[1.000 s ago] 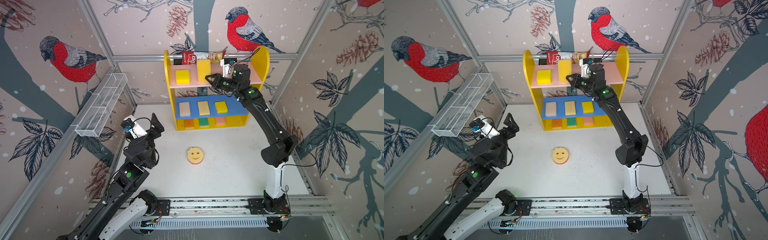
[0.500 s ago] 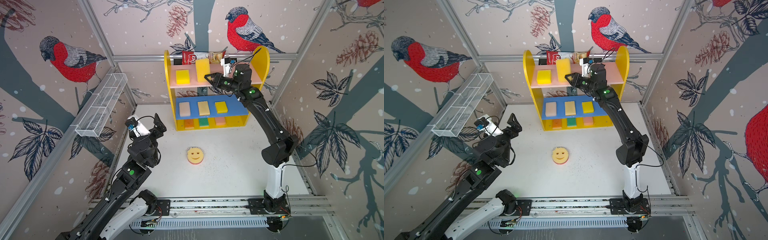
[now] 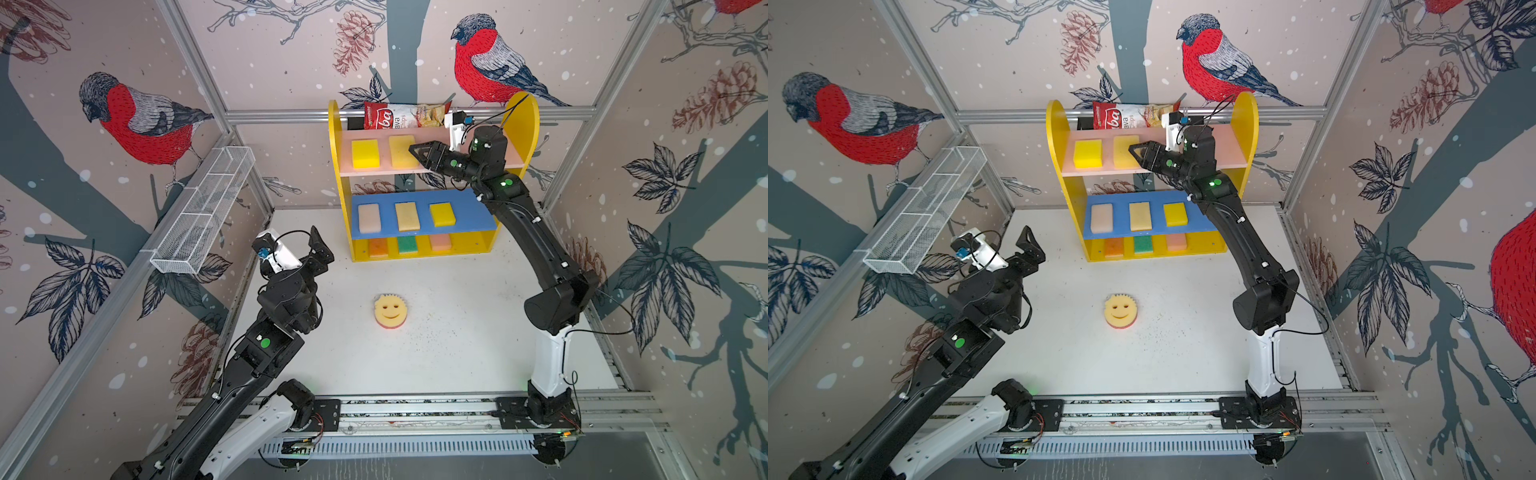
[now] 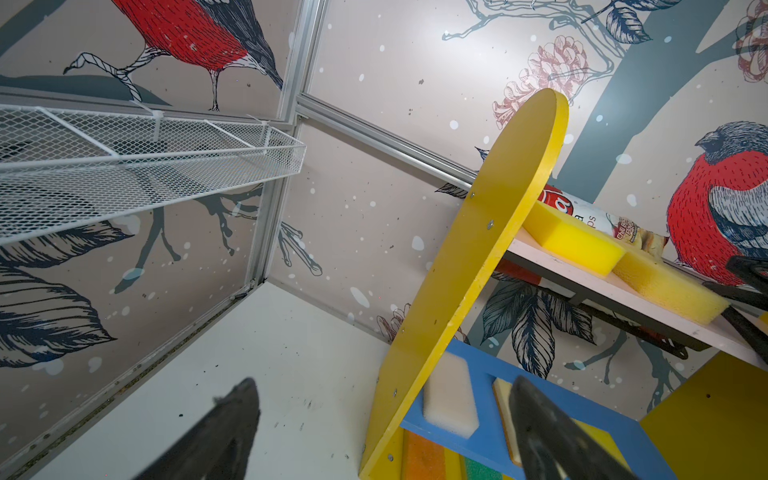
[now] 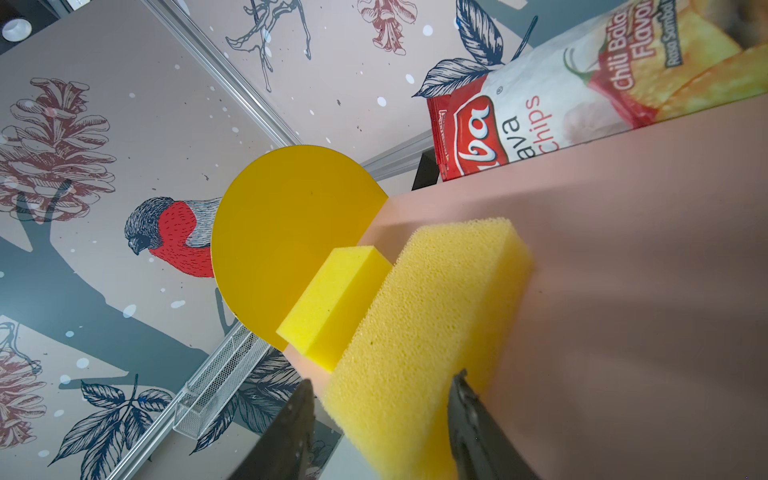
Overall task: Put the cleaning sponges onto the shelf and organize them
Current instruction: 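Lay the sponge flat on the pink shelf and open right gripper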
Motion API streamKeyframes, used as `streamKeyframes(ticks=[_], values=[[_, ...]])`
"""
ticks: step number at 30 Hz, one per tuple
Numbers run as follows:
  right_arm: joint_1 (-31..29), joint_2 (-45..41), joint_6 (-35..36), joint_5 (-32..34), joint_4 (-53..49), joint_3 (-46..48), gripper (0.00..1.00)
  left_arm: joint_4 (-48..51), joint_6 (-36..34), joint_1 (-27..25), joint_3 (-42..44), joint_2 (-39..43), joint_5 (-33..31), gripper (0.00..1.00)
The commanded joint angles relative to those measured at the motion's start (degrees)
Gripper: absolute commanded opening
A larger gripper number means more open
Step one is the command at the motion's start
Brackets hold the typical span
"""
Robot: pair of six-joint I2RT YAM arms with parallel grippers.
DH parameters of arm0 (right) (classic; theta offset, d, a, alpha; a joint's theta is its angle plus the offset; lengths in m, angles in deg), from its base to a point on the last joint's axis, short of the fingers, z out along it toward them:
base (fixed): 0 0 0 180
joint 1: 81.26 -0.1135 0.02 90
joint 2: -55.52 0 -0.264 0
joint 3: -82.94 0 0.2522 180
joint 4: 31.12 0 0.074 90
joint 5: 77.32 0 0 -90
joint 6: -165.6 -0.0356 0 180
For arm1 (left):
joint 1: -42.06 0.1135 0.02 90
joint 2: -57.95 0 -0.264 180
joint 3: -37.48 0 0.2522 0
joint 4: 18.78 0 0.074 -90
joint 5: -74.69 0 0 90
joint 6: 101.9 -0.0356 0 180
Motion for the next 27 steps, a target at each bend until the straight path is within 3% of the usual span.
streamKeyframes(ticks=[1, 9, 24, 27], values=[[0.69, 1.11, 0.62, 6.2, -7.48, 0.74, 0.54, -1.13, 0.11, 0.14, -0.5, 0.06, 0.54, 0.92], [0.48, -0.03, 1.94, 8.47, -8.31, 0.66, 0.56, -0.56, -0.32, 0.02, -0.73, 1.04, -0.22, 0.92], [-7.48, 2.56, 15.77, 30.42, -16.7, -5.49, 0.59, 0.06, 0.27, 0.02, -0.78, 1.43, -0.52, 0.92], [-8.24, 3.04, 16.88, 32.45, -16.87, -5.59, 0.54, 0.46, 0.64, 0.08, -0.86, 1.53, -0.44, 0.92]])
